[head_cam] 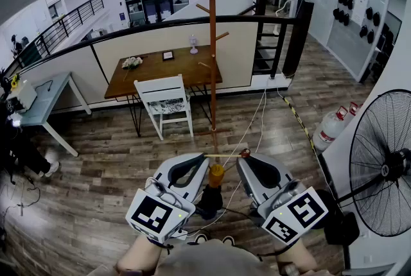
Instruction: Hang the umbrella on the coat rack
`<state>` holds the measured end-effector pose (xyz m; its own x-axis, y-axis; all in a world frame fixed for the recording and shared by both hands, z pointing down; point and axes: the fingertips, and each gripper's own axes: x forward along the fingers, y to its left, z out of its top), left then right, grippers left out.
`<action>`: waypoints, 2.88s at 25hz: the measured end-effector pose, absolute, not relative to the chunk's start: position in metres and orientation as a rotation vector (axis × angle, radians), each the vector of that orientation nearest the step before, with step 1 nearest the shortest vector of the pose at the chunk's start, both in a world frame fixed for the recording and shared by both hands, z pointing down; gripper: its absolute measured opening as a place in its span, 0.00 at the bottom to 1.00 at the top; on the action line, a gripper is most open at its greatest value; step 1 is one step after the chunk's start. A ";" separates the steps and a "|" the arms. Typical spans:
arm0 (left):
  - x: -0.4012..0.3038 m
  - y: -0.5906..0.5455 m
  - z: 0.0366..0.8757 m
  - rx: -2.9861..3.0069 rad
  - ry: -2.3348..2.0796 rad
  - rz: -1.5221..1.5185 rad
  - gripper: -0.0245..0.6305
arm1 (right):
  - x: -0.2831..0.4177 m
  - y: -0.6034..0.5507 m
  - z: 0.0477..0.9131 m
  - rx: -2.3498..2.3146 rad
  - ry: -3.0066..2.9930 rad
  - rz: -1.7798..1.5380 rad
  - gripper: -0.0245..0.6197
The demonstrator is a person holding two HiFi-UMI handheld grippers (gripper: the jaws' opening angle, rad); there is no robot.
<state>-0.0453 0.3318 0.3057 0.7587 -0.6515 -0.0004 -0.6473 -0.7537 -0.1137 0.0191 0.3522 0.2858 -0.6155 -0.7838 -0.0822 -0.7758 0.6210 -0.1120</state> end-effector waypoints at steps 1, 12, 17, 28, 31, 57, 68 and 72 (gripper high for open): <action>-0.043 0.331 0.307 -2.849 1.058 -0.061 0.04 | 0.020 0.352 0.286 -1.311 2.721 -0.097 0.04; -0.022 0.345 0.314 -2.846 1.100 -0.078 0.04 | 0.040 0.364 0.293 -1.283 2.749 -0.096 0.04; 0.000 0.358 0.317 -2.836 1.107 -0.059 0.04 | 0.059 0.376 0.297 -1.267 2.743 -0.115 0.04; 0.024 0.370 0.336 -2.851 1.146 -0.122 0.04 | 0.090 0.382 0.316 -1.272 2.736 -0.163 0.04; 0.027 0.367 0.336 -2.849 1.135 -0.125 0.04 | 0.093 0.379 0.315 -1.275 2.729 -0.155 0.04; 0.015 0.127 0.318 -2.882 1.053 -0.038 0.04 | 0.078 0.135 0.292 -1.310 2.727 -0.072 0.04; -0.026 -0.011 0.264 -2.892 0.871 0.071 0.04 | 0.038 0.002 0.239 -1.358 2.630 0.089 0.04; -0.035 -0.054 0.234 -2.885 0.827 0.119 0.04 | 0.029 -0.036 0.210 -1.348 2.616 0.145 0.04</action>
<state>-0.0350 -0.0537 0.2336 0.8459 -0.5210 -0.1139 -0.5319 -0.8396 -0.1104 0.0295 -0.0363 0.2098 -0.5665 -0.7950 -0.2169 -0.8141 0.5807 -0.0019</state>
